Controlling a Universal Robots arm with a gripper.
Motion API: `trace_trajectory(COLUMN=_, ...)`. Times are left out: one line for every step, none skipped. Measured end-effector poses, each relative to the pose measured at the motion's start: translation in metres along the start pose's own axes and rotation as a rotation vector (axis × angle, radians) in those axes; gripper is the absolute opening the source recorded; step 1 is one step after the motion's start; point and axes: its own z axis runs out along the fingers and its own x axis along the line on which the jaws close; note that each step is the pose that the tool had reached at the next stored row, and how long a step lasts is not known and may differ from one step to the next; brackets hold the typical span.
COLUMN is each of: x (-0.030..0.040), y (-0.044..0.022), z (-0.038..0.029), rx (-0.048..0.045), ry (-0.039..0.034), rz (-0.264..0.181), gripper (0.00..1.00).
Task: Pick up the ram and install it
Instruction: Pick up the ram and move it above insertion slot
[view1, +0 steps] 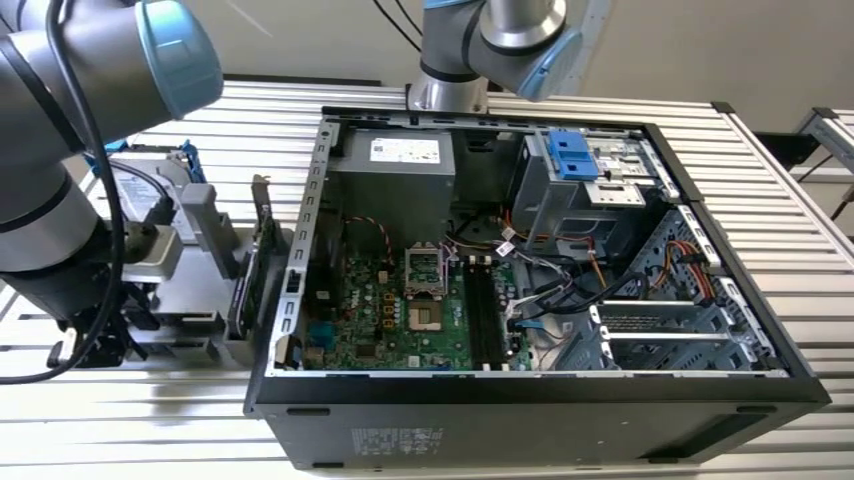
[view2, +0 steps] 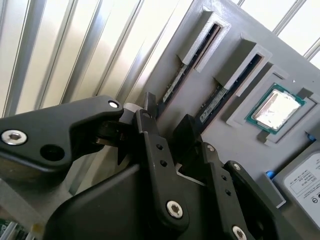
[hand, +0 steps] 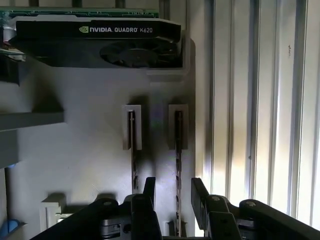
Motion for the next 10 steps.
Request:
trace_trajectory(x=0.0, y=0.0, z=0.0005, rx=0.0, ry=0.0, rz=0.0, gripper=1.0)
trace_trajectory(x=0.0, y=0.0, z=0.0006, rx=0.0001, ry=-0.0001, rz=-0.001, gripper=1.0)
trace_trajectory(x=0.0, y=0.0, z=0.0005, rx=0.0002, ry=-0.0002, rz=-0.001, gripper=1.0)
trace_trajectory(x=0.0001, y=0.0, z=0.0005, rx=0.0002, ry=-0.0002, rz=-0.001, gripper=1.0)
trace_trajectory(x=0.0002, y=0.0, z=0.0006, rx=0.0001, ry=-0.0001, rz=-0.001, gripper=1.0)
trace_trajectory(x=0.0002, y=0.0, z=0.0006, rx=0.0001, ry=-0.0001, rz=-0.001, gripper=1.0)
trace_trajectory(x=0.0003, y=0.0, z=0.0006, rx=0.0001, ry=0.0, rz=-0.001, gripper=1.0)
trace_trajectory(x=0.0003, y=0.0, z=0.0006, rx=0.0001, ry=-0.0001, rz=-0.001, gripper=0.0)
trace_trajectory(x=0.0004, y=0.0, z=0.0006, rx=0.0001, ry=-0.0001, rz=-0.001, gripper=0.0)
trace_trajectory(x=0.0004, y=0.0, z=0.0006, rx=0.0001, ry=-0.0001, rz=-0.001, gripper=0.0)
